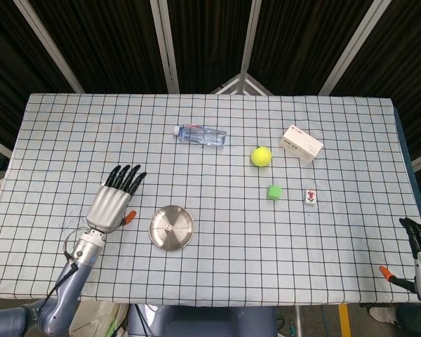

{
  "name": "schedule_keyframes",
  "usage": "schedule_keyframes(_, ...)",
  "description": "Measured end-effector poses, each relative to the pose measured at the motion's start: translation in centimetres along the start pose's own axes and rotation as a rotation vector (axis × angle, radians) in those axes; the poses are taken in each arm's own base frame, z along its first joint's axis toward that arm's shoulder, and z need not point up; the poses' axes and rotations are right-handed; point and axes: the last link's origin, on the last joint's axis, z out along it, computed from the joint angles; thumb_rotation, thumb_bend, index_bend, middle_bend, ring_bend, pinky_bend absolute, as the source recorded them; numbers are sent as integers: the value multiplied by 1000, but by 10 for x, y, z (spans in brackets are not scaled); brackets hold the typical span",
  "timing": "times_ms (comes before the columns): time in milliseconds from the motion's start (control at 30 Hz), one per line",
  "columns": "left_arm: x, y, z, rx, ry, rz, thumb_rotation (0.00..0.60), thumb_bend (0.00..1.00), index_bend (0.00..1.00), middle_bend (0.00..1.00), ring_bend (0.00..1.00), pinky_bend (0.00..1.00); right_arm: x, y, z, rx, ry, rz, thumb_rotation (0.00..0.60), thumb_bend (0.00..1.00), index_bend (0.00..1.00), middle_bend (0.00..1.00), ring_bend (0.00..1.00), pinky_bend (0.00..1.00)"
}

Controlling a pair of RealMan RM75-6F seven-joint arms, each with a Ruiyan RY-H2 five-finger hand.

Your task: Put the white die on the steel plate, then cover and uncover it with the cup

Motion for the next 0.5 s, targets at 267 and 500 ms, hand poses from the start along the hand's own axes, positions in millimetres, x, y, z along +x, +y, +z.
schedule_keyframes(267,1,-30,16,114,-112,31,600,342,143,60,0,30,-1,0,1,-3,-3,-6,600,42,116,125,115,15)
schedule_keyframes(500,2,-47,31,170,-261,44,600,342,166,61,0,30,-4,0,2,-3,-11,-14,600,41,116,124,115,16)
